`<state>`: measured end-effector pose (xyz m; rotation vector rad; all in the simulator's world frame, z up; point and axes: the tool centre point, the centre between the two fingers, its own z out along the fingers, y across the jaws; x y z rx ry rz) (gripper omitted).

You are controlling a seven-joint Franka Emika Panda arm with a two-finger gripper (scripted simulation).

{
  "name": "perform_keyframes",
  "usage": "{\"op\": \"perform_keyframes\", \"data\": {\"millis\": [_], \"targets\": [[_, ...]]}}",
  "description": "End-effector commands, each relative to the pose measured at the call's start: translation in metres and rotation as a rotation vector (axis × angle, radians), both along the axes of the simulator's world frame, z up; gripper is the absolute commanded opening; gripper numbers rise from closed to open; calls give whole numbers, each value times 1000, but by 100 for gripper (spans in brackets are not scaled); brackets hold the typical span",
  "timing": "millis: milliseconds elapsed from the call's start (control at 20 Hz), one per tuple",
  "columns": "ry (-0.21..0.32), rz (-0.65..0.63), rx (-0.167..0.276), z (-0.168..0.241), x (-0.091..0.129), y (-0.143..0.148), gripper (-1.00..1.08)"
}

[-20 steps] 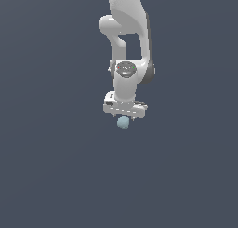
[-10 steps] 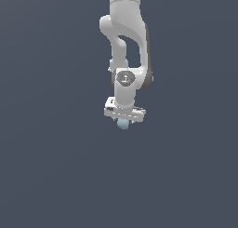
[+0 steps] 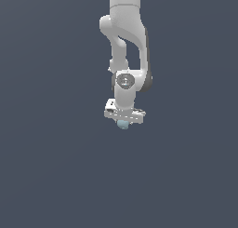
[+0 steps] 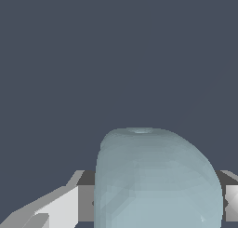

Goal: Pick up the object and move it to a goal position.

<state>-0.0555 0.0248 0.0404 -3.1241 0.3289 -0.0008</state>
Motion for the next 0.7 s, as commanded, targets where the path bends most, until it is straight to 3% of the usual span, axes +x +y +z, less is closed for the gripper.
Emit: {"op": "perform_keyframes", "data": {"millis": [0,350,650], "targets": [[1,0,0,-1,0,0,-100],[0,0,0,0,1,1,-100],[0,0,0,4,11,19,-100]]}}
